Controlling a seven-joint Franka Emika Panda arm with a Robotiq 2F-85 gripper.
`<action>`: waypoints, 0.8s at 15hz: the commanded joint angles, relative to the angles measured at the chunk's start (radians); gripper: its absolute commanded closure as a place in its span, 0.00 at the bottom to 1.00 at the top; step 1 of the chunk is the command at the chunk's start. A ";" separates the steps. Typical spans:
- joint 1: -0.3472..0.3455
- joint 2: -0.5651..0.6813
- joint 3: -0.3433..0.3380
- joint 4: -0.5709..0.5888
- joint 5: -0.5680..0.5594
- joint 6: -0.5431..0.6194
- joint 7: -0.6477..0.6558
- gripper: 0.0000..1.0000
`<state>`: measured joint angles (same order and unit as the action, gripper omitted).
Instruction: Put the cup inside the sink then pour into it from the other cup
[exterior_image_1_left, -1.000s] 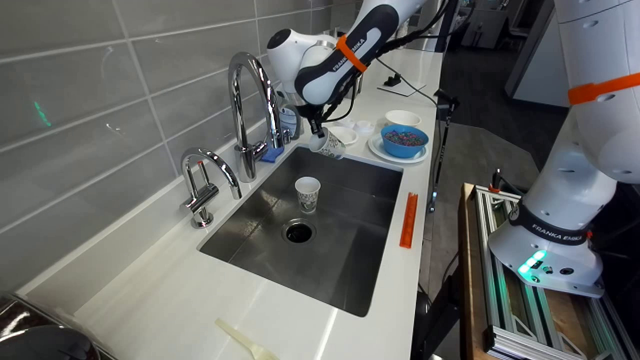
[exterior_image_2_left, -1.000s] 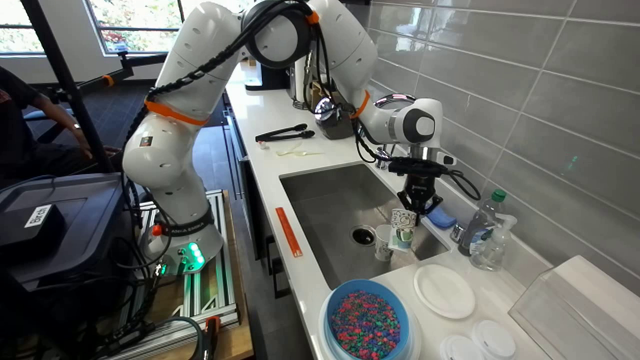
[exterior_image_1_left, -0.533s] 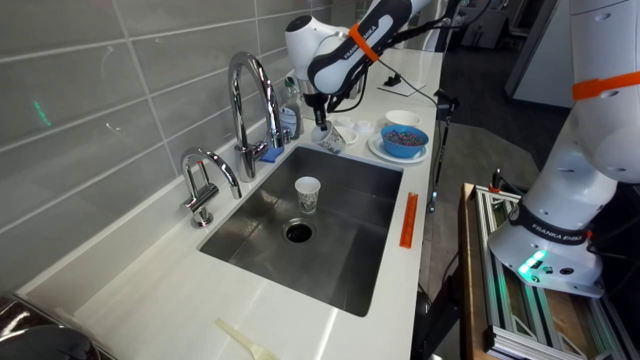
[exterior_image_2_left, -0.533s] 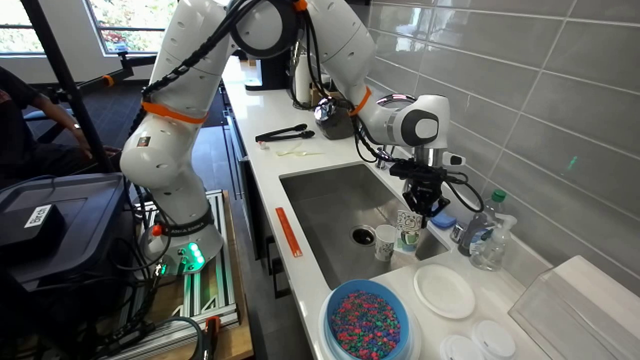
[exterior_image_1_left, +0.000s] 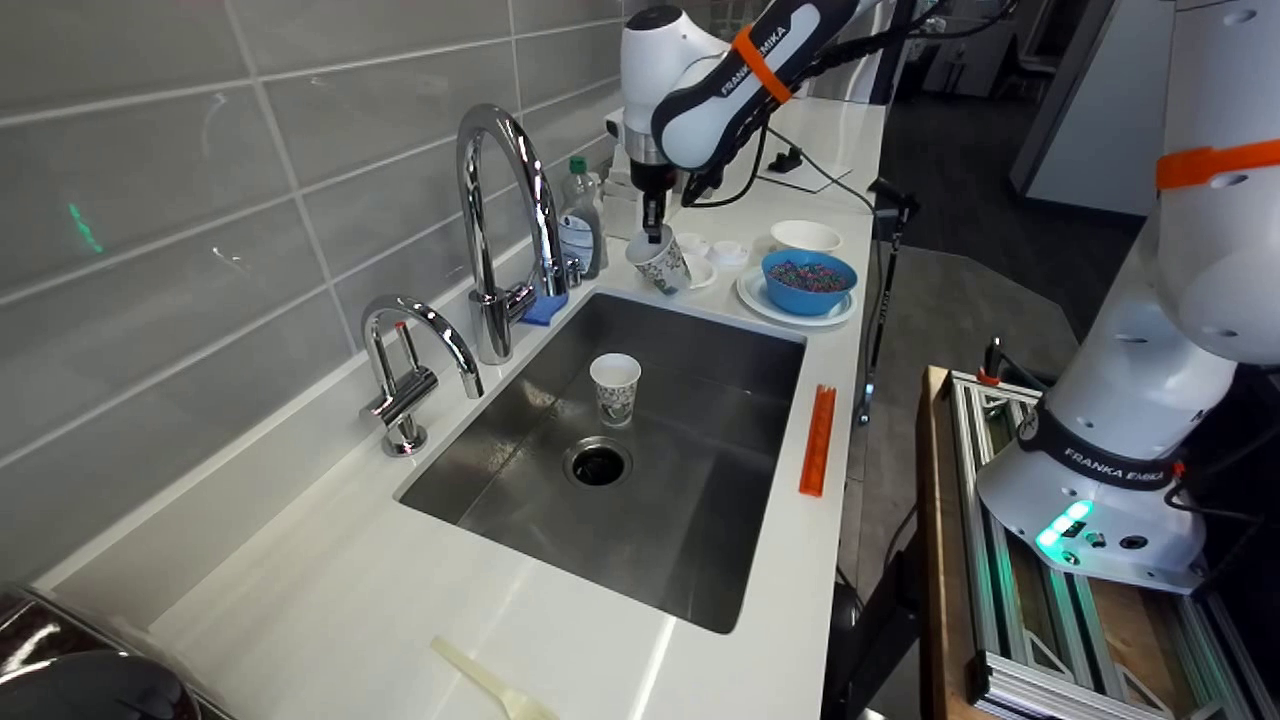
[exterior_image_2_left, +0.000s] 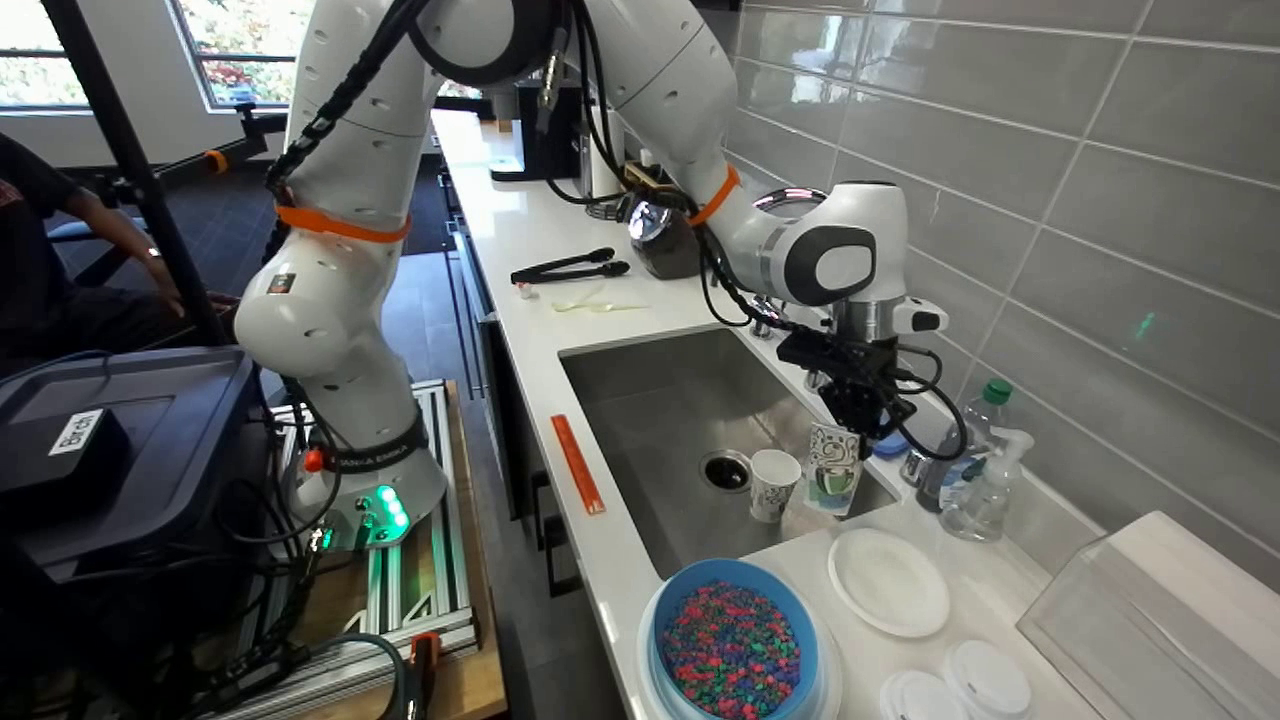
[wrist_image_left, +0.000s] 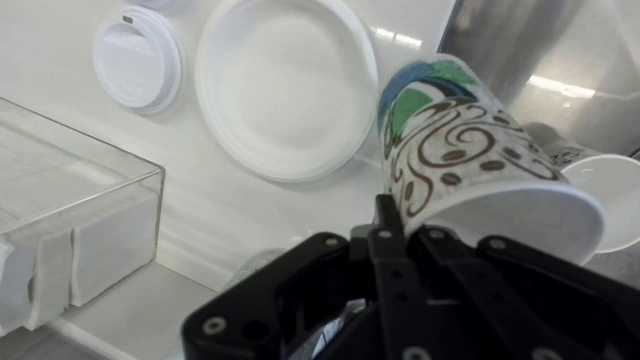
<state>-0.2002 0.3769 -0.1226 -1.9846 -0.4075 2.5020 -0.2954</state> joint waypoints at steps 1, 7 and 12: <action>-0.017 -0.075 -0.021 -0.102 0.049 0.100 0.011 0.99; -0.039 -0.115 -0.056 -0.166 0.097 0.197 0.038 0.99; -0.063 -0.124 -0.069 -0.203 0.165 0.257 0.051 0.99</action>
<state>-0.2513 0.2812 -0.1861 -2.1354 -0.2936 2.7115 -0.2558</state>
